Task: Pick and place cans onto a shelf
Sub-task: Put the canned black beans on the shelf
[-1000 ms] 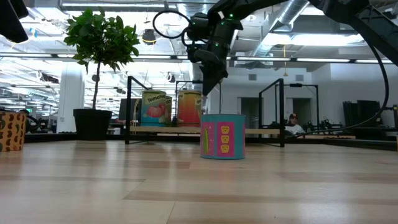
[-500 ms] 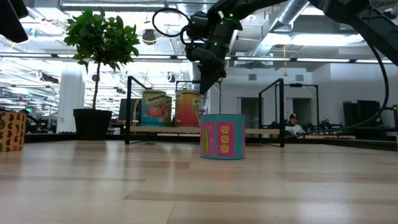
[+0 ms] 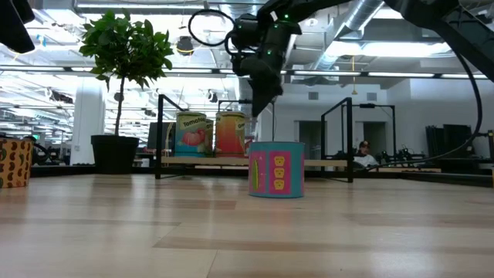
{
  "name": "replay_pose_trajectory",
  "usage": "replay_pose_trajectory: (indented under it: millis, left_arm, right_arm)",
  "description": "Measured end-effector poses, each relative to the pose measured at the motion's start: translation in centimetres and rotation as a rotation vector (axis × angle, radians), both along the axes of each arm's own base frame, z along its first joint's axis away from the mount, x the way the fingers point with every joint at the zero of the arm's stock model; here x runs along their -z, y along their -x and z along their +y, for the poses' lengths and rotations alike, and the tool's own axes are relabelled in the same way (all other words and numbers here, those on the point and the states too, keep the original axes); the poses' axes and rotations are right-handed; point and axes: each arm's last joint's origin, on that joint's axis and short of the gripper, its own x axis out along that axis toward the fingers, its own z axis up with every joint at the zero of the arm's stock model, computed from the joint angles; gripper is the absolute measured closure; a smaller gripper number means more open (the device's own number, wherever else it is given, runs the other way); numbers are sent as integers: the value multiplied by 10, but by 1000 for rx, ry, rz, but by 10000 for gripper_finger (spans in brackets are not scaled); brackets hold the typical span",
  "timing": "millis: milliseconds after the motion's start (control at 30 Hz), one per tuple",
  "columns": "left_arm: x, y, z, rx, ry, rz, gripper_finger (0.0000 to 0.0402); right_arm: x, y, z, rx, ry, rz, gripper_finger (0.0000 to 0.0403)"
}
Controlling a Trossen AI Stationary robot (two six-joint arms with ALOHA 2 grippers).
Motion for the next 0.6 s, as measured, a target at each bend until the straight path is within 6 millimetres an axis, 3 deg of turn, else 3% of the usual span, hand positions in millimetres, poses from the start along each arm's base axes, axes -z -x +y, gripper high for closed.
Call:
replay_pose_trajectory:
  millis: [100, 200, 367, 467, 533, 600]
  left_arm:
    - [0, 0, 0, -1, 1, 0, 338]
    - [0, 0, 0, -1, 1, 0, 338]
    - [0, -3, 4, -38, 8, -1, 338]
    - [1, -10, 17, -92, -29, 27, 338]
    - [3, -13, 31, -153, -58, 102, 338]
    - [6, -10, 46, -206, -37, 294, 338]
  right_arm:
    - [-13, 7, 6, 12, -28, 52, 377]
    - [-36, 16, 25, 8, -97, 105, 380]
    - [-73, 32, 81, -94, -297, 79, 379]
    - [-99, 49, 119, -202, -319, 27, 376]
    - [-113, 62, 140, -252, -277, 7, 375]
    - [-125, 72, 159, -298, -231, -15, 375]
